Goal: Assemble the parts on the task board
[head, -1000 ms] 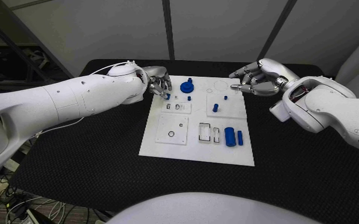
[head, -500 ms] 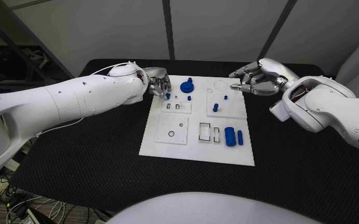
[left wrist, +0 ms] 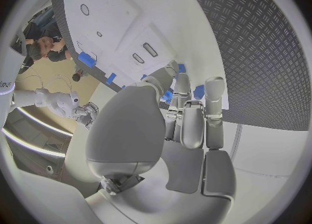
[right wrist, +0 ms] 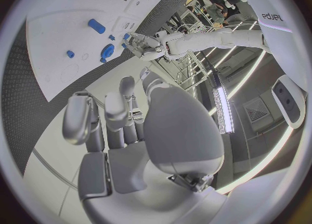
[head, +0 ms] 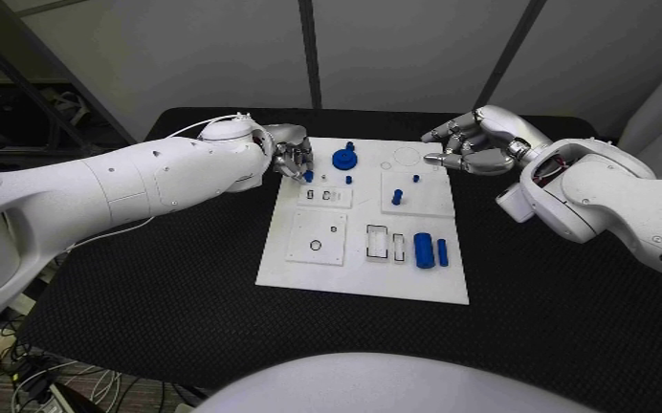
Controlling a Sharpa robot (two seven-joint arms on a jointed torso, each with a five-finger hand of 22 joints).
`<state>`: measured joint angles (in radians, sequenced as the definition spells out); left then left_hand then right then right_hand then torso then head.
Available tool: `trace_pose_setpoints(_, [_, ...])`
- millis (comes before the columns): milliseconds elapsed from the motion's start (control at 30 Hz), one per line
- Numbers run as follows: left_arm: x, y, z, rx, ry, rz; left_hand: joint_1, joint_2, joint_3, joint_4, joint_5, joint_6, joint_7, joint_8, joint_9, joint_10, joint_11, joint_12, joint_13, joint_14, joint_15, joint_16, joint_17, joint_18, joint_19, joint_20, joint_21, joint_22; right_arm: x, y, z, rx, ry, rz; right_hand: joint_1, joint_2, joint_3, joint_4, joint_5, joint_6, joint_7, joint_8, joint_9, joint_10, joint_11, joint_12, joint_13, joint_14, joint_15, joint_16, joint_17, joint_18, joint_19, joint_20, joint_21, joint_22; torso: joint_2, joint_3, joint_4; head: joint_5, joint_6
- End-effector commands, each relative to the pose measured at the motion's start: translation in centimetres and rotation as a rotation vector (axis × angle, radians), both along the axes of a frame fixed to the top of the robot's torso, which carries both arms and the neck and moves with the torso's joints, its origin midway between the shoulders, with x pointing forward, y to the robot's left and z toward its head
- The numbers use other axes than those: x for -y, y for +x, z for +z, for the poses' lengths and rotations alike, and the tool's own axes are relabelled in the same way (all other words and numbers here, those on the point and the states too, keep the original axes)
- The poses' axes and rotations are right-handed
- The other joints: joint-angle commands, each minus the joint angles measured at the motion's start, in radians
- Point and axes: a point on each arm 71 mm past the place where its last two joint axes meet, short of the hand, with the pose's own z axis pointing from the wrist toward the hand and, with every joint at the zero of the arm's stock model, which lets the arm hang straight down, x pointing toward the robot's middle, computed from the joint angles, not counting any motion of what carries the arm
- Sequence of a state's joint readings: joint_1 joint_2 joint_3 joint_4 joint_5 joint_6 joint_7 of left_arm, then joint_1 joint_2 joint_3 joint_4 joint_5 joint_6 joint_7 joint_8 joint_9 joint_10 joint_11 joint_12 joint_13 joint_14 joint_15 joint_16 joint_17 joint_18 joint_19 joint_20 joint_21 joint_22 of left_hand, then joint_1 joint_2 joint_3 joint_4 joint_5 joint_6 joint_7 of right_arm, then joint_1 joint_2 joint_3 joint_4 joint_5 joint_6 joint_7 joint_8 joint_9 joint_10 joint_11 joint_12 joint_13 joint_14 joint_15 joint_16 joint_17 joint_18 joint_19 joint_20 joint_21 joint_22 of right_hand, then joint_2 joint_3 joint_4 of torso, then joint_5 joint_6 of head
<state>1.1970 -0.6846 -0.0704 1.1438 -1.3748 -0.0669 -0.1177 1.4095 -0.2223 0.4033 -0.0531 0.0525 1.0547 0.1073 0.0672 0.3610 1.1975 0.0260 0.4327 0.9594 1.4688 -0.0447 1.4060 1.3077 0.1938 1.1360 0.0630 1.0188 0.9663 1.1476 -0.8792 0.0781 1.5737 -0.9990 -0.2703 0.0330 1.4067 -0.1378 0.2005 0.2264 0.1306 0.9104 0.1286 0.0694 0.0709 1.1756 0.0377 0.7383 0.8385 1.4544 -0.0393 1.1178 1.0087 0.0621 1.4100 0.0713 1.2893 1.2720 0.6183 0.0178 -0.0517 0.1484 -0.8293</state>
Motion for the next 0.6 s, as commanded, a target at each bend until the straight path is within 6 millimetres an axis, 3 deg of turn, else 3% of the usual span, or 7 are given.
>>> trace_pose_setpoints(33, [0.04, 0.05, -0.01, -0.001, 0.009, -0.006, 0.006, 0.002, 0.000, -0.006, -0.004, 0.008, 0.001, 0.006, -0.003, -0.006, 0.003, 0.007, -0.001, 0.029, 0.007, 0.008, 0.041, -0.046, 0.003, 0.007, 0.006, 0.003, -0.11, -0.02, 0.16, 0.006, 0.002, 0.008, -0.008, 0.002, 0.000, 0.005, 0.004, 0.006, -0.002, -0.003, -0.001, 0.008, 0.002, 0.004, -0.001, 0.004, 0.000, -0.002, 0.001, 0.010, 0.009, -0.001, -0.005, 0.001, -0.001, 0.0003, -0.0001, 0.001, -0.001])
trace_pose_setpoints(600, [0.20, 0.14, -0.57, -0.010, 0.013, -0.006, 0.004, 0.007, 0.002, -0.004, -0.004, 0.012, 0.001, 0.006, -0.008, -0.005, 0.003, 0.009, -0.002, 0.030, 0.008, 0.012, 0.046, -0.046, 0.005, 0.008, 0.009, 0.007, -0.15, -0.06, 0.18, 0.007, 0.002, 0.009, -0.008, 0.002, 0.000, 0.005, 0.004, 0.006, -0.002, -0.003, -0.001, 0.008, 0.002, 0.004, -0.001, 0.004, 0.000, -0.002, 0.001, 0.010, 0.009, -0.001, -0.005, 0.001, 0.000, 0.0004, -0.0008, 0.000, -0.006])
